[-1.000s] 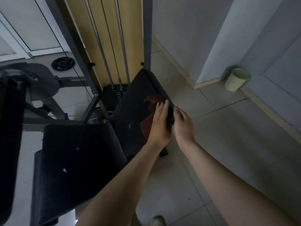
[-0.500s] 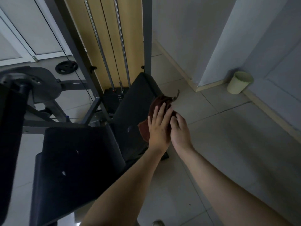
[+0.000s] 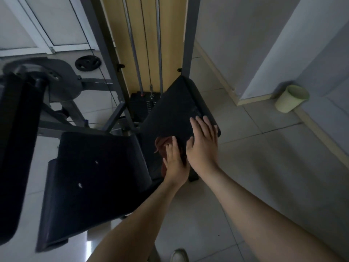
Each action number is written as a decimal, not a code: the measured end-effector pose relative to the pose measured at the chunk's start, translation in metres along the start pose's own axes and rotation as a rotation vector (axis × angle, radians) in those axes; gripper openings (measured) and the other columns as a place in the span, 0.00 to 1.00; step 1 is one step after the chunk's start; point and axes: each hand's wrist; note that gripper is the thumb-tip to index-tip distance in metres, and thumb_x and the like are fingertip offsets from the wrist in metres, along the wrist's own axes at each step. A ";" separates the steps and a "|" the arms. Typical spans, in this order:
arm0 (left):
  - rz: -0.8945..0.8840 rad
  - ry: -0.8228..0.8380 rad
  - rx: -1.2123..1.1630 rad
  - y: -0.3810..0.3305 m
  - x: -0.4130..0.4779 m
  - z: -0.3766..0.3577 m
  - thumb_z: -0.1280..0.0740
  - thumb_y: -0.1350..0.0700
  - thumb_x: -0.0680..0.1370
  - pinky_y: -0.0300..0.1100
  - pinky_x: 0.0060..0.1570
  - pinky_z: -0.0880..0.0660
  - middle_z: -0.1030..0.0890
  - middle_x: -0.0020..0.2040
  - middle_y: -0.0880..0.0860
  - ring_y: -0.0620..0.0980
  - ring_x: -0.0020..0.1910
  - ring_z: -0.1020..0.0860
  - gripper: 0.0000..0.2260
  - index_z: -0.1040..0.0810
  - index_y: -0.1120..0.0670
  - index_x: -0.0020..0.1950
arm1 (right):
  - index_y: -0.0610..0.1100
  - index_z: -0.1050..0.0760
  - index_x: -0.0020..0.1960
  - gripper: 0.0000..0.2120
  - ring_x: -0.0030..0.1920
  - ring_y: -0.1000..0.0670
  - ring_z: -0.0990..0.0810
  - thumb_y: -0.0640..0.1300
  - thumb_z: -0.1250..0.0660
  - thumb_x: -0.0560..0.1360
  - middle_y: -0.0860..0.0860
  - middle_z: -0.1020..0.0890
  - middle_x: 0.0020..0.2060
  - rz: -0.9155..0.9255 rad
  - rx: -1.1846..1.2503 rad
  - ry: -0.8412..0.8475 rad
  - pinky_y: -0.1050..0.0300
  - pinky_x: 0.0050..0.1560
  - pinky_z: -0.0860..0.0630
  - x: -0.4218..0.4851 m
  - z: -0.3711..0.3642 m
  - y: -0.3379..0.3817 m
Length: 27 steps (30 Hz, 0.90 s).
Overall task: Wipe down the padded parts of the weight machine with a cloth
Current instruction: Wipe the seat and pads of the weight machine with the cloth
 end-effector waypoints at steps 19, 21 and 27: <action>0.174 -0.038 -0.372 0.061 0.037 0.022 0.51 0.41 0.85 0.48 0.79 0.56 0.51 0.83 0.47 0.43 0.81 0.56 0.26 0.51 0.43 0.82 | 0.46 0.25 0.68 0.21 0.78 0.48 0.42 0.50 0.43 0.78 0.51 0.28 0.72 0.270 -0.489 0.319 0.46 0.77 0.57 -0.011 -0.072 0.014; 0.074 0.004 -0.379 0.055 0.032 0.023 0.51 0.44 0.86 0.42 0.78 0.57 0.50 0.82 0.44 0.36 0.79 0.56 0.23 0.49 0.42 0.82 | 0.45 0.26 0.69 0.22 0.77 0.48 0.40 0.49 0.47 0.79 0.50 0.26 0.71 0.270 -0.466 0.282 0.46 0.77 0.54 -0.011 -0.075 0.012; 0.165 -0.092 -0.295 0.094 0.049 0.024 0.50 0.42 0.85 0.51 0.79 0.54 0.48 0.82 0.42 0.43 0.81 0.53 0.23 0.49 0.38 0.81 | 0.43 0.24 0.67 0.23 0.76 0.49 0.37 0.46 0.48 0.78 0.51 0.24 0.69 0.275 -0.407 0.224 0.46 0.76 0.48 -0.010 -0.079 0.009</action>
Point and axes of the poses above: each hand's wrist, its own x-axis towards the middle knuckle, its own z-axis out of the back of the hand, y = z × x
